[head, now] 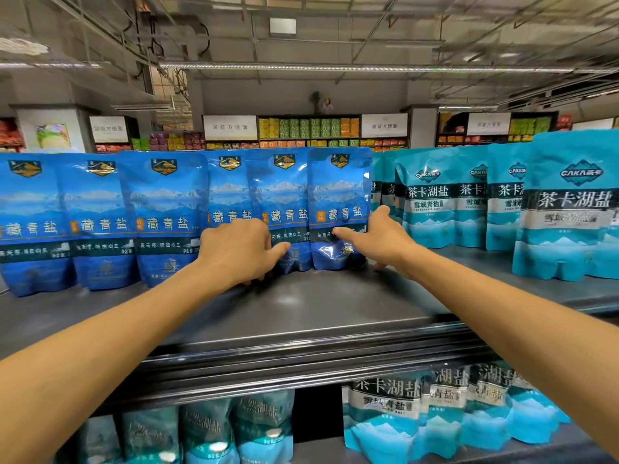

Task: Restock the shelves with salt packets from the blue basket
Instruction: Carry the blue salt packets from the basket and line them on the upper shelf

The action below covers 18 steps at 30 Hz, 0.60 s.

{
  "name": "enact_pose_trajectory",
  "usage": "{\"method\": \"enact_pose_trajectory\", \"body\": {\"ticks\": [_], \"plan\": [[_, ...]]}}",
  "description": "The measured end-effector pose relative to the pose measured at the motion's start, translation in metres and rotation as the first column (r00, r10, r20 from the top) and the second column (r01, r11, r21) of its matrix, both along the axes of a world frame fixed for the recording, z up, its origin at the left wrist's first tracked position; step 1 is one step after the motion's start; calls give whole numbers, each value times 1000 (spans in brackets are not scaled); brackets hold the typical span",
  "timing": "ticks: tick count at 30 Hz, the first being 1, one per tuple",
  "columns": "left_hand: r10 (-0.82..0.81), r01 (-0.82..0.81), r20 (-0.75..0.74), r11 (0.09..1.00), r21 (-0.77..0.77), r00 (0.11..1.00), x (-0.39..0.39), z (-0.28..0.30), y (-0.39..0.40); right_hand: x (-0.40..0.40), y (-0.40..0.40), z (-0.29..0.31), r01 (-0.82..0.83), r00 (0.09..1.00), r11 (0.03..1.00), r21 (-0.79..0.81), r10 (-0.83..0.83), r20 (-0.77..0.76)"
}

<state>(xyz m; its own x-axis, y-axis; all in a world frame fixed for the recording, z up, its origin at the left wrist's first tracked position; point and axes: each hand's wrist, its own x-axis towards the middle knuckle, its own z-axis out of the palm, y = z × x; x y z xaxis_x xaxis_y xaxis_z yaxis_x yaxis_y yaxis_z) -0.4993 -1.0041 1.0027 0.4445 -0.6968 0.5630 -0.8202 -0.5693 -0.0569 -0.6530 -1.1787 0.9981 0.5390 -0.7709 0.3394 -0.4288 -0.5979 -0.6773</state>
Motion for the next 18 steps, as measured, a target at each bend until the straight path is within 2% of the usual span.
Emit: {"method": "enact_pose_trajectory", "body": {"ticks": [5,8,11,13,18], "plan": [[-20,6,-170,997,-80,985,-1,-2,3,-9,7,3,60,997,998,-8,-60,48],[-121,88,-333,990,-115,935,-2,-1,7,-20,22,3,13,998,993,-116,-5,69],[-298,198,-470,947,-251,831,-14,-1,14,-30,50,-1,-161,973,979,-122,178,145],[-393,217,-527,906,-365,754,-26,0,22,-35,72,-5,-296,923,952,-76,306,234],[-537,246,-444,791,-560,718,-61,-2,55,-56,121,-14,-588,743,808,51,514,428]]}}
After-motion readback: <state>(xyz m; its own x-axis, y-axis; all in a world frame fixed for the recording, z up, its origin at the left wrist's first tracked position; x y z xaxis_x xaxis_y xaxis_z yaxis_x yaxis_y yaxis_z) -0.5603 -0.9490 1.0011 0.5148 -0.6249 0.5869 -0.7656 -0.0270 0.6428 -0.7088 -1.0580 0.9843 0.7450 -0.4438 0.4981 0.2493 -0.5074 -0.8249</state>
